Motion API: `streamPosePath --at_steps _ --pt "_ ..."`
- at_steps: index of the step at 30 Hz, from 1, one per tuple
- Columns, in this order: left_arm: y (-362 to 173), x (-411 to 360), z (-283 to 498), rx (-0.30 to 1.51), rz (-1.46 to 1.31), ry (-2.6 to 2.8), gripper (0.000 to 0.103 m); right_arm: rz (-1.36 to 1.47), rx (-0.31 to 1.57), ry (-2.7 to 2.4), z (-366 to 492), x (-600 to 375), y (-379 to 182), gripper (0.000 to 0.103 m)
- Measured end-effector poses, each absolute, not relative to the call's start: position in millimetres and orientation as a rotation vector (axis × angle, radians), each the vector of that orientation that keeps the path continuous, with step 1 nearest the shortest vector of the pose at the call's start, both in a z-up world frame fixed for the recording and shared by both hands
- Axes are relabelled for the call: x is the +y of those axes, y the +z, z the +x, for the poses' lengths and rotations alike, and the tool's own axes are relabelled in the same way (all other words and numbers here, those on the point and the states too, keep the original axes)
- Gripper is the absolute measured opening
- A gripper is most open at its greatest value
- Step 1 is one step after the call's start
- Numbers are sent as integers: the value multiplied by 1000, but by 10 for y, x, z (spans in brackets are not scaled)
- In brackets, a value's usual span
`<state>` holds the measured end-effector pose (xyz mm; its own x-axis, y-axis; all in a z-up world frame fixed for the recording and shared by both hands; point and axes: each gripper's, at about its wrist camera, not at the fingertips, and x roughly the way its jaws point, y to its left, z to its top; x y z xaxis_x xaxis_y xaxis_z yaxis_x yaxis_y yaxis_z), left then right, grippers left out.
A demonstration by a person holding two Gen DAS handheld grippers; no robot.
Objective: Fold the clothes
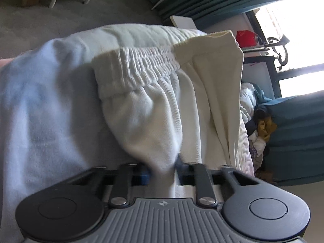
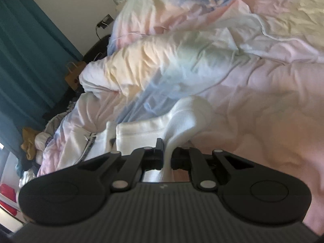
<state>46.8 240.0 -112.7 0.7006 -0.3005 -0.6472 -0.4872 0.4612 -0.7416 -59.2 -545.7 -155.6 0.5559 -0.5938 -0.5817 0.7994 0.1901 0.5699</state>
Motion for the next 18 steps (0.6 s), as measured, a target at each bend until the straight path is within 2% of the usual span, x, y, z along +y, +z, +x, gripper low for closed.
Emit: streamPosePath --at_steps 8,13,18 --pt "-748 2463 67 640 -1146 47 10 1071 133 -939 -844 -5501 -1478 7" --pt "-546 2629 -143 617 -1164 -8 10 1093 33 -912 -999 -5456 -1207 7" --pt "-359 2544 366 635 -1152 -23 10 1051 44 -860 -560 -5603 -900 7"
